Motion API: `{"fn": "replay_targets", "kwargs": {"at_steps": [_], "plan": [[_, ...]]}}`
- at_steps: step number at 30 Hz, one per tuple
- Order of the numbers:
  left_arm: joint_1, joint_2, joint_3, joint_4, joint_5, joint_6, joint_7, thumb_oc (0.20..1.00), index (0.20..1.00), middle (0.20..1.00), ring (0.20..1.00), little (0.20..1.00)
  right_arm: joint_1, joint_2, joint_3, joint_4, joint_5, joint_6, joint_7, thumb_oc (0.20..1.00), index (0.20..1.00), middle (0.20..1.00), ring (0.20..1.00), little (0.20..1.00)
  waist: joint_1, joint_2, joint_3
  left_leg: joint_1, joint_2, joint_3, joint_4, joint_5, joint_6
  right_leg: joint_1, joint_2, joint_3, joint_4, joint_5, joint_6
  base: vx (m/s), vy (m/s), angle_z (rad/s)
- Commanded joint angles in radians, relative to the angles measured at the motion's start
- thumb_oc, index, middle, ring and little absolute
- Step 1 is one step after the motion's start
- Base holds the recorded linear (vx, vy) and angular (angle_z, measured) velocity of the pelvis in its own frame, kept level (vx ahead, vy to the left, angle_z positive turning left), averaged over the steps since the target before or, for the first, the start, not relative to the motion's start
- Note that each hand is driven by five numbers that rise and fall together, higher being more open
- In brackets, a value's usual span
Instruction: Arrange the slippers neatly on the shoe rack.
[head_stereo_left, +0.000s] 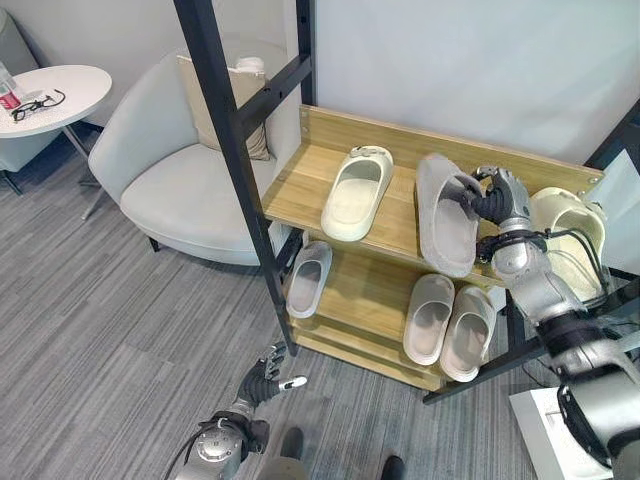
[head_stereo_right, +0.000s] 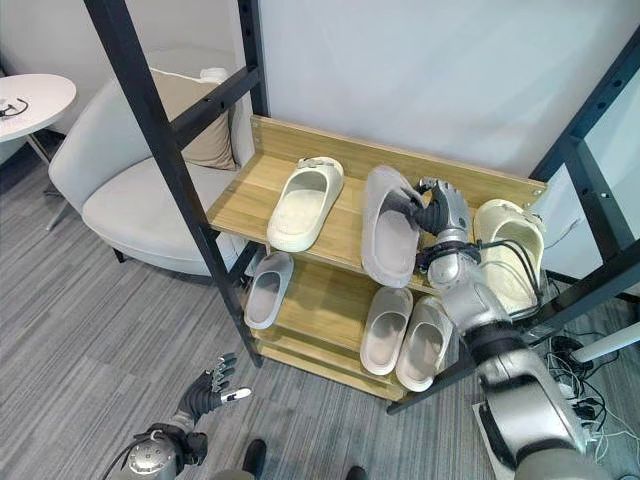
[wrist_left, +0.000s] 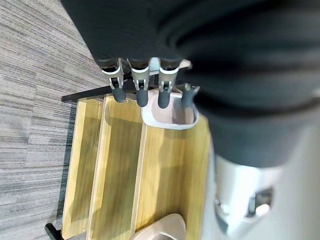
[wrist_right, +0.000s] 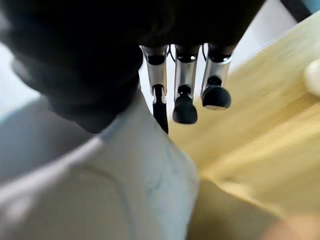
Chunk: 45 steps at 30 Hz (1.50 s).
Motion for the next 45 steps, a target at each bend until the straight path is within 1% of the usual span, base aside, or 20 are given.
{"fn": "replay_targets", "kwargs": {"at_steps": [1, 3, 5, 7, 8, 11, 14, 16, 17, 18, 23, 24, 27, 28, 29, 32, 36, 37, 39, 45], "plan": [[-0.057, 0.018, 0.030, -0.053, 0.031, -0.048, 0.028, 1.000, 1.000, 1.000, 1.000, 1.000, -0.025, -0.019, -0.098, -0.131, 0.026, -0.100, -0.072, 0.200, 0.200, 0.200, 0.200, 0.200, 0.004, -0.018, 0.008, 0.057, -0.017, -0.008, -0.006, -0.116, 0.029, 0.099, -0.039, -0.010, 0.006, -0.122, 0.052, 0.00, 0.000, 0.00], [-0.039, 0.009, 0.056, -0.076, 0.048, -0.044, 0.031, 1.000, 1.000, 1.000, 1.000, 1.000, 0.087, 0.051, -0.159, -0.395, 0.131, -0.203, -0.032, 0.200, 0.200, 0.200, 0.200, 0.200, -0.020, -0.013, 0.005, 0.061, -0.012, -0.002, -0.007, -0.115, 0.028, 0.097, -0.037, -0.003, 0.005, -0.124, 0.050, 0.02, -0.035, 0.00], [-0.033, 0.008, 0.060, -0.084, 0.052, -0.042, 0.029, 1.000, 1.000, 1.000, 1.000, 1.000, 0.107, 0.074, -0.157, -0.470, 0.192, -0.241, -0.005, 0.200, 0.200, 0.200, 0.200, 0.200, -0.028, -0.011, 0.006, 0.058, -0.011, 0.001, -0.007, -0.105, 0.028, 0.093, -0.038, -0.002, 0.006, -0.118, 0.049, -0.02, -0.030, -0.01], [-0.025, 0.009, 0.057, -0.091, 0.056, -0.038, 0.028, 1.000, 1.000, 1.000, 1.000, 1.000, 0.146, 0.101, -0.114, -0.557, 0.333, -0.296, 0.066, 0.200, 0.200, 0.200, 0.200, 0.200, -0.041, -0.010, 0.001, 0.064, -0.005, 0.006, -0.007, -0.112, 0.024, 0.100, -0.035, -0.002, 0.004, -0.128, 0.050, -0.01, -0.052, -0.04], [-0.017, 0.012, 0.051, -0.099, 0.051, -0.035, 0.026, 1.000, 1.000, 1.000, 1.000, 1.000, 0.163, 0.114, -0.048, -0.615, 0.466, -0.320, 0.152, 0.200, 0.200, 0.200, 0.200, 0.200, -0.048, -0.009, -0.001, 0.064, 0.000, 0.011, -0.007, -0.109, 0.020, 0.102, -0.035, -0.003, 0.005, -0.129, 0.049, -0.02, -0.059, -0.09], [-0.020, 0.010, 0.042, -0.101, 0.038, -0.039, 0.038, 1.000, 1.000, 1.000, 1.000, 1.000, 0.167, 0.140, 0.098, -0.651, 0.635, -0.331, 0.272, 0.200, 0.200, 0.200, 0.200, 0.200, -0.053, -0.003, 0.002, 0.064, 0.005, 0.011, -0.007, -0.103, 0.015, 0.101, -0.034, -0.003, 0.009, -0.130, 0.046, -0.06, -0.039, -0.11], [-0.032, -0.010, 0.053, -0.092, 0.002, -0.056, 0.072, 1.000, 1.000, 1.000, 1.000, 1.000, 0.150, 0.161, 0.292, -0.616, 0.749, -0.294, 0.394, 0.200, 0.200, 0.200, 0.200, 0.200, -0.042, 0.001, 0.007, 0.058, 0.009, -0.001, -0.007, -0.094, 0.006, 0.101, -0.031, -0.014, 0.019, -0.136, 0.037, -0.06, -0.047, 0.01], [-0.033, -0.040, 0.084, -0.079, -0.094, -0.073, 0.091, 1.000, 1.000, 1.000, 1.000, 1.000, 0.183, 0.162, 0.395, -0.532, 0.769, -0.254, 0.456, 0.200, 0.200, 0.200, 0.200, 0.200, -0.027, 0.002, 0.019, 0.050, 0.010, -0.018, -0.007, -0.085, 0.001, 0.102, -0.029, -0.037, 0.026, -0.141, 0.031, -0.09, -0.058, 0.37], [-0.028, -0.054, 0.116, -0.064, -0.135, -0.090, 0.109, 1.000, 1.000, 1.000, 1.000, 1.000, 0.229, 0.149, 0.429, -0.449, 0.681, -0.233, 0.468, 0.200, 0.200, 0.200, 0.200, 0.200, -0.015, 0.004, 0.031, 0.045, 0.011, -0.037, -0.007, -0.080, -0.003, 0.103, -0.029, -0.056, 0.034, -0.147, 0.029, -0.12, -0.055, 0.49], [-0.027, -0.053, 0.129, -0.057, -0.131, -0.096, 0.123, 1.000, 1.000, 1.000, 1.000, 1.000, 0.251, 0.138, 0.428, -0.381, 0.543, -0.221, 0.443, 0.200, 0.200, 0.200, 0.200, 0.200, -0.008, 0.008, 0.038, 0.042, 0.011, -0.047, -0.007, -0.078, -0.003, 0.103, -0.029, -0.066, 0.041, -0.153, 0.028, -0.09, -0.036, 0.37], [-0.039, -0.058, 0.135, -0.060, -0.130, -0.105, 0.178, 1.000, 1.000, 1.000, 1.000, 1.000, 0.272, 0.157, 0.383, -0.257, 0.298, -0.203, 0.309, 0.200, 0.200, 0.200, 0.200, 0.200, -0.002, 0.019, 0.063, 0.034, 0.013, -0.062, -0.007, -0.071, -0.002, 0.096, -0.031, -0.083, 0.063, -0.163, 0.027, -0.10, -0.007, 0.15], [-0.086, -0.052, 0.109, -0.076, -0.108, -0.111, 0.242, 1.000, 1.000, 1.000, 1.000, 1.000, 0.234, 0.187, 0.335, -0.135, 0.072, -0.166, 0.124, 0.200, 0.200, 0.200, 0.200, 0.200, 0.009, 0.037, 0.118, 0.001, 0.014, -0.081, 0.010, -0.058, 0.001, 0.060, -0.037, -0.096, 0.108, -0.175, 0.024, -0.19, -0.015, 0.05], [-0.108, -0.048, 0.092, -0.091, -0.096, -0.116, 0.260, 1.000, 1.000, 1.000, 1.000, 1.000, 0.196, 0.193, 0.325, -0.092, 0.009, -0.151, 0.066, 0.200, 0.200, 0.200, 0.200, 0.200, 0.014, 0.044, 0.149, -0.028, 0.011, -0.093, 0.033, -0.055, 0.000, 0.034, -0.041, -0.103, 0.137, -0.182, 0.021, -0.22, -0.014, 0.21], [-0.138, -0.041, 0.073, -0.109, -0.079, -0.122, 0.276, 1.000, 1.000, 1.000, 1.000, 1.000, 0.147, 0.201, 0.310, -0.041, -0.033, -0.138, 0.000, 0.200, 0.200, 0.200, 0.200, 0.200, 0.019, 0.056, 0.185, -0.074, 0.008, -0.105, 0.071, -0.054, 0.000, -0.011, -0.049, -0.112, 0.182, -0.189, 0.017, -0.53, 0.020, 0.30], [-0.219, -0.014, 0.027, -0.165, -0.052, -0.145, 0.304, 1.000, 1.000, 1.000, 1.000, 1.000, -0.007, 0.212, 0.265, 0.076, -0.111, -0.100, -0.149, 0.200, 0.200, 0.200, 0.200, 0.200, 0.039, 0.090, 0.265, -0.241, -0.015, -0.144, 0.206, -0.060, -0.002, -0.160, -0.084, -0.114, 0.324, -0.210, 0.005, -0.61, 0.035, 0.17], [-0.267, 0.016, 0.008, -0.225, -0.028, -0.165, 0.311, 1.000, 1.000, 1.000, 1.000, 1.000, -0.124, 0.175, 0.218, 0.167, -0.175, -0.055, -0.252, 0.200, 0.200, 0.200, 0.200, 0.200, 0.058, 0.110, 0.273, -0.380, -0.042, -0.163, 0.303, -0.069, -0.006, -0.286, -0.103, -0.108, 0.423, -0.228, 0.001, -0.28, 0.053, 0.31], [-0.309, 0.020, -0.001, -0.262, -0.002, -0.183, 0.316, 1.000, 1.000, 1.000, 1.000, 1.000, -0.215, 0.092, 0.166, 0.243, -0.233, -0.014, -0.319, 0.200, 0.200, 0.200, 0.200, 0.200, 0.074, 0.111, 0.263, -0.503, -0.051, -0.161, 0.380, -0.086, -0.003, -0.408, -0.124, -0.092, 0.514, -0.253, 0.002, -0.10, 0.088, 0.39], [-0.367, 0.019, -0.011, -0.283, 0.028, -0.200, 0.332, 1.000, 1.000, 1.000, 1.000, 1.000, -0.277, 0.022, 0.137, 0.308, -0.266, 0.026, -0.356, 0.200, 0.200, 0.200, 0.200, 0.200, 0.068, 0.097, 0.265, -0.600, -0.062, -0.166, 0.455, -0.135, -0.003, -0.514, -0.139, -0.067, 0.600, -0.295, 0.007, -0.06, 0.098, 0.23], [-0.473, 0.010, -0.030, -0.285, 0.039, -0.205, 0.362, 1.000, 1.000, 1.000, 1.000, 1.000, -0.396, -0.042, 0.154, 0.451, -0.251, 0.077, -0.388, 0.200, 0.200, 0.200, 0.200, 0.200, 0.059, 0.070, 0.261, -0.728, -0.069, -0.167, 0.545, -0.171, 0.002, -0.632, -0.147, -0.045, 0.684, -0.330, -0.003, -0.02, 0.065, 0.16], [-0.549, -0.011, -0.032, -0.284, 0.029, -0.206, 0.408, 1.000, 1.000, 1.000, 1.000, 1.000, -0.485, 0.027, 0.212, 0.638, -0.177, 0.102, -0.379, 0.200, 0.200, 0.200, 0.200, 0.200, 0.038, 0.052, 0.256, -0.785, -0.076, -0.161, 0.657, -0.240, 0.016, -0.686, -0.145, -0.012, 0.762, -0.380, -0.021, 0.05, 0.044, -0.14]]}}
